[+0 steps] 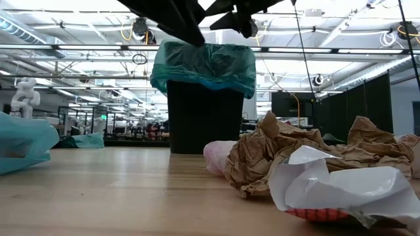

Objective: Place trash/remove bag and relplace

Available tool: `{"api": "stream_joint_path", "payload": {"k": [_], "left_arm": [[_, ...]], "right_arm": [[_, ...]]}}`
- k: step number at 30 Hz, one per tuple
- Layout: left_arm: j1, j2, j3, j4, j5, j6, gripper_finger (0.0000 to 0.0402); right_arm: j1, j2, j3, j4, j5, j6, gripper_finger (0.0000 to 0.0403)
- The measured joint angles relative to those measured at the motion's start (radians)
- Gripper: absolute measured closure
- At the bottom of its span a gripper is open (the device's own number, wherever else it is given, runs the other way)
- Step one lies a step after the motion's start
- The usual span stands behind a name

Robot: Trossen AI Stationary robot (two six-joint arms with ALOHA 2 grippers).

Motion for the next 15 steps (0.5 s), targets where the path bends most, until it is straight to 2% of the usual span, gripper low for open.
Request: {"api": "stream_joint_path", "payload": {"k": [6, 15], "left_arm": [[-0.010, 0.083, 0.001, 0.128, 0.036, 0.054, 0.0233], [-0.012, 0.260, 0.001, 0.211, 0.030, 0.081, 0.0233]], "right_arm": [[0.000, -0.050, 0.000, -0.044, 0.001, -0.007, 0.0158], [0.049, -0.229, 0.000, -0.151, 0.014, -0.007, 0.0160]]}}
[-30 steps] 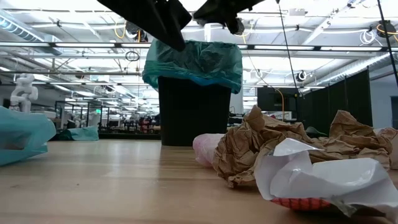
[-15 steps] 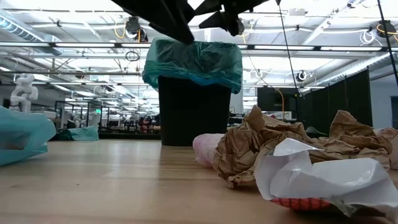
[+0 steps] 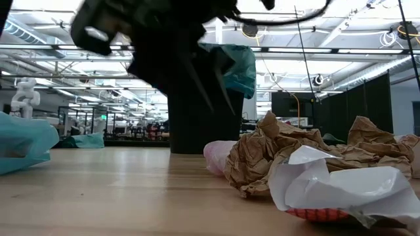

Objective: Place trash/remove bag and relplace

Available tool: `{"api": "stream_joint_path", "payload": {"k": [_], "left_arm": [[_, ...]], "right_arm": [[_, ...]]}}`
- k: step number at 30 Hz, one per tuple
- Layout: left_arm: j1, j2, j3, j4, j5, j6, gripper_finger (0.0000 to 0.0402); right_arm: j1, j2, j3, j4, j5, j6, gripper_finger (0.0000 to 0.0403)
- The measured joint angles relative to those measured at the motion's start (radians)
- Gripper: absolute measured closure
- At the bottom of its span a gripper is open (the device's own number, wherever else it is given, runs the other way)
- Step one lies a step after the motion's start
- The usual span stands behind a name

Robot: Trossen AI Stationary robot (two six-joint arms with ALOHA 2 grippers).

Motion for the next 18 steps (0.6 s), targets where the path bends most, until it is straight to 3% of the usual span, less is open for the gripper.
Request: {"api": "stream_joint_path", "payload": {"k": [9, 12, 15, 18], "left_arm": [[-0.001, 0.097, 0.000, 0.099, -0.005, -0.003, 0.0233], [-0.002, 0.107, 0.001, 0.112, -0.055, -0.032, 0.0239], [-0.002, 0.108, 0.001, 0.117, -0.096, -0.039, 0.0274], [-0.003, 0.108, 0.001, 0.125, -0.098, -0.039, 0.0344]], "right_arm": [[0.170, -0.054, -0.004, -0.219, 0.186, 0.021, 0.0160], [0.242, -0.057, -0.043, -0.216, 0.261, 0.043, 0.0161], [0.310, -0.070, -0.109, -0.215, 0.343, 0.074, 0.0161], [0.365, -0.103, -0.177, -0.203, 0.421, 0.117, 0.0161]]}}
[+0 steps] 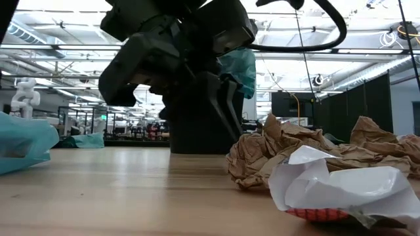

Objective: Place trash/remove bag and relplace

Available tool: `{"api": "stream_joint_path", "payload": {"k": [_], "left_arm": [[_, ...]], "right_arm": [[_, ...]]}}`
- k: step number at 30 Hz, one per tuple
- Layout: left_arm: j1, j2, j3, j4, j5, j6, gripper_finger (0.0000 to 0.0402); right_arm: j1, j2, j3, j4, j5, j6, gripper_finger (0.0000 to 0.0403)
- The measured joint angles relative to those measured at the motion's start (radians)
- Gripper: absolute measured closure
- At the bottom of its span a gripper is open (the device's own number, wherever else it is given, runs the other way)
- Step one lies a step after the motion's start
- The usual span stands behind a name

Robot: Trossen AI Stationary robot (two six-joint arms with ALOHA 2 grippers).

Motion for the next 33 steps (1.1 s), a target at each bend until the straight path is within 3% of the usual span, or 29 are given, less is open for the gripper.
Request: {"api": "stream_joint_path", "payload": {"k": [3, 11, 16, 25, 33], "left_arm": [[-0.002, 0.000, 0.000, 0.004, 0.004, -0.012, 0.0390], [-0.025, -0.069, 0.000, -0.017, 0.006, -0.018, 0.0400], [-0.039, -0.172, 0.021, -0.083, -0.052, 0.003, 0.0401], [-0.034, -0.443, 0.065, -0.283, -0.402, 0.187, 0.0401], [0.149, -0.627, 0.080, -0.367, -0.498, 0.304, 0.0401]], "right_arm": [[0.053, -0.046, -0.077, 0.052, 0.059, 0.042, 0.0161], [0.193, -0.169, -0.268, 0.121, 0.204, 0.161, 0.0161], [0.295, -0.210, -0.357, 0.129, 0.298, 0.251, 0.0161], [0.479, -0.202, -0.441, 0.131, 0.443, 0.425, 0.0161], [0.600, -0.106, -0.455, 0.143, 0.513, 0.571, 0.0161]]}}
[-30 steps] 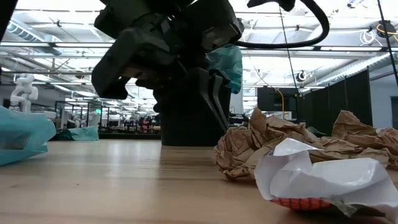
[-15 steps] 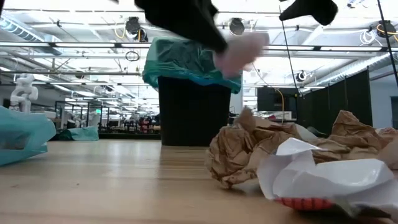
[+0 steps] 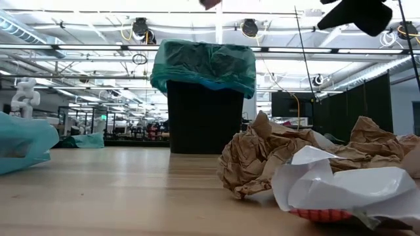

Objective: Place trash/remove bag and relplace

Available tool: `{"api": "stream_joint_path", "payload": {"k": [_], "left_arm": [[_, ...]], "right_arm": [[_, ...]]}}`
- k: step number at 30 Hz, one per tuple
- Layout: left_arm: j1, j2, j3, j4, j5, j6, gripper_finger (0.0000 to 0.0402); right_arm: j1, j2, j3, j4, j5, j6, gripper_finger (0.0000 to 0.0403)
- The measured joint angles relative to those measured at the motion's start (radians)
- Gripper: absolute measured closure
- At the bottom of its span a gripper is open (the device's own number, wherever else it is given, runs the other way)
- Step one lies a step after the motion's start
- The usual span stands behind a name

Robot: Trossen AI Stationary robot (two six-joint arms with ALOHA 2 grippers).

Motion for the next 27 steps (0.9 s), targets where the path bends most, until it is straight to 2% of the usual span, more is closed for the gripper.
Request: {"api": "stream_joint_path", "payload": {"k": [3, 7, 11, 16, 24, 27], "left_arm": [[0.110, -0.026, 0.000, -0.049, 0.015, 0.001, 0.0401], [0.248, -0.023, 0.000, -0.097, 0.105, 0.002, 0.0401], [0.335, -0.005, 0.000, -0.109, 0.169, -0.008, 0.0401], [0.365, -0.009, 0.000, -0.117, 0.204, -0.027, 0.0386], [0.365, -0.014, 0.000, -0.116, 0.202, -0.057, 0.0302], [0.356, -0.022, 0.000, -0.138, 0.201, -0.106, 0.0273]], "right_arm": [[0.024, 0.047, 0.000, 0.000, 0.005, 0.049, 0.0161], [0.046, 0.105, 0.000, 0.000, 0.003, 0.112, 0.0161], [0.063, 0.150, 0.000, 0.000, 0.000, 0.153, 0.0161], [0.070, 0.174, 0.000, 0.000, -0.001, 0.176, 0.0161], [0.069, 0.179, 0.000, 0.000, -0.004, 0.184, 0.0161], [0.079, 0.181, 0.000, 0.000, -0.042, 0.204, 0.0161]]}}
